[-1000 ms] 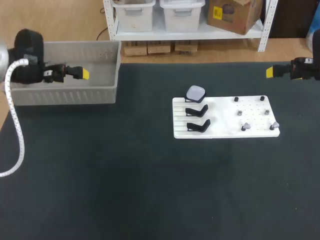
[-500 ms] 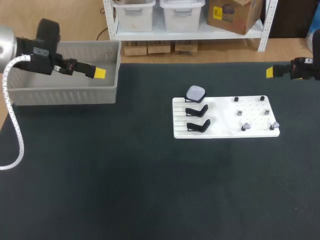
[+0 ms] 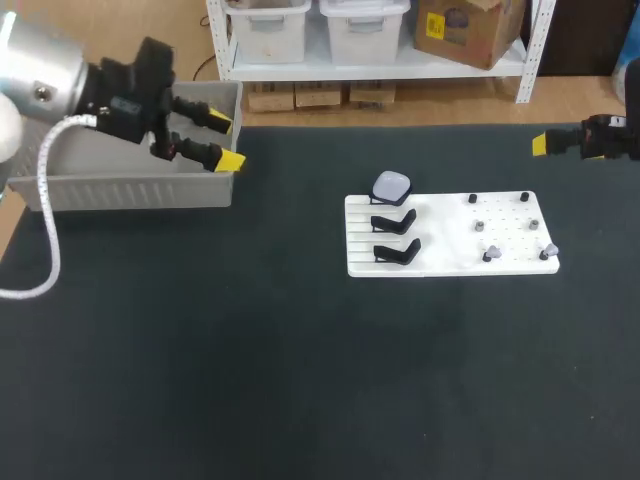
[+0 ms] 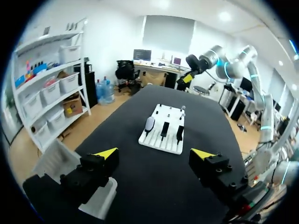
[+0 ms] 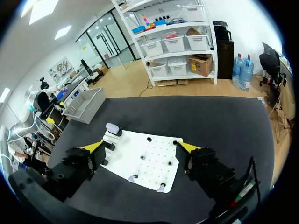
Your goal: Pick up each earbud case from the left stands, insert the matching earbuds, close the lid, and place the case in the box.
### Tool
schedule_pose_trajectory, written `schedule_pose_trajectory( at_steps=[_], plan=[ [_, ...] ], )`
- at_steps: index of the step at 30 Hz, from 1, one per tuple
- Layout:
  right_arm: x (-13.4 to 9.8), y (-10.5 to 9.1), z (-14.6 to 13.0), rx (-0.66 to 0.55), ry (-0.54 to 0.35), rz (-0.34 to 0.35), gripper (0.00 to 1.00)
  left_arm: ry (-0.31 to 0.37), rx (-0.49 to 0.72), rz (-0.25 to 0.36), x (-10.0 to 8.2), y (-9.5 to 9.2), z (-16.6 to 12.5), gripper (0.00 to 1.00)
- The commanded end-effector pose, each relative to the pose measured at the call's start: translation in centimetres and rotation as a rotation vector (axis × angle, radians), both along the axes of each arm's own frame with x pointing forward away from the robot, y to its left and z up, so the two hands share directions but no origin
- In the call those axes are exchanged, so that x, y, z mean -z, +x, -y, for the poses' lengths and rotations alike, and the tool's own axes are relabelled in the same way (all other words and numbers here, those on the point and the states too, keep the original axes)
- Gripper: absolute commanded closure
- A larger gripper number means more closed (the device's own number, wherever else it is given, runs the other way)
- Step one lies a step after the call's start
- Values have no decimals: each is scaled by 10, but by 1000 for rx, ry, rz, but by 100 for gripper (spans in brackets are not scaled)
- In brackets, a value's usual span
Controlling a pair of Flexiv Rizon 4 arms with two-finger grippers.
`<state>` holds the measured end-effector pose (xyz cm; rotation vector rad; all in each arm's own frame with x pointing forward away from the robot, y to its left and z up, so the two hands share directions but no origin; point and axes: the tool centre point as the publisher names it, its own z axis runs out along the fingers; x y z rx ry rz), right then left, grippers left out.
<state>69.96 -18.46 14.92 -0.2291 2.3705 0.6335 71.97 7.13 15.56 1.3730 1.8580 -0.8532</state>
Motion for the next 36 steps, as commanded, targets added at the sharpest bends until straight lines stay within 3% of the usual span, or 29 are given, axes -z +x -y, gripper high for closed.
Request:
schedule_pose_trajectory(
  at_steps=[1, 11, 15, 21, 30, 36],
  plan=[
    [0, 0, 0, 1, -1, 0, 0, -14, 201, -52, 0, 11, 3, 0],
    [0, 0, 0, 1, -1, 0, 0, -27, 192, -55, 5, 6, -1, 0],
    [0, 0, 0, 1, -1, 0, 0, -18, 168, 49, 14, -4, 1, 0],
    [0, 0, 0, 1, -1, 0, 0, -35, 193, 91, 24, 9, 19, 0],
    [0, 0, 0, 1, -1, 0, 0, -65, 232, 95, 43, 29, 51, 0],
    [0, 0, 0, 1, -1, 0, 0, -139, 296, 106, 52, 35, 71, 0]
  ],
)
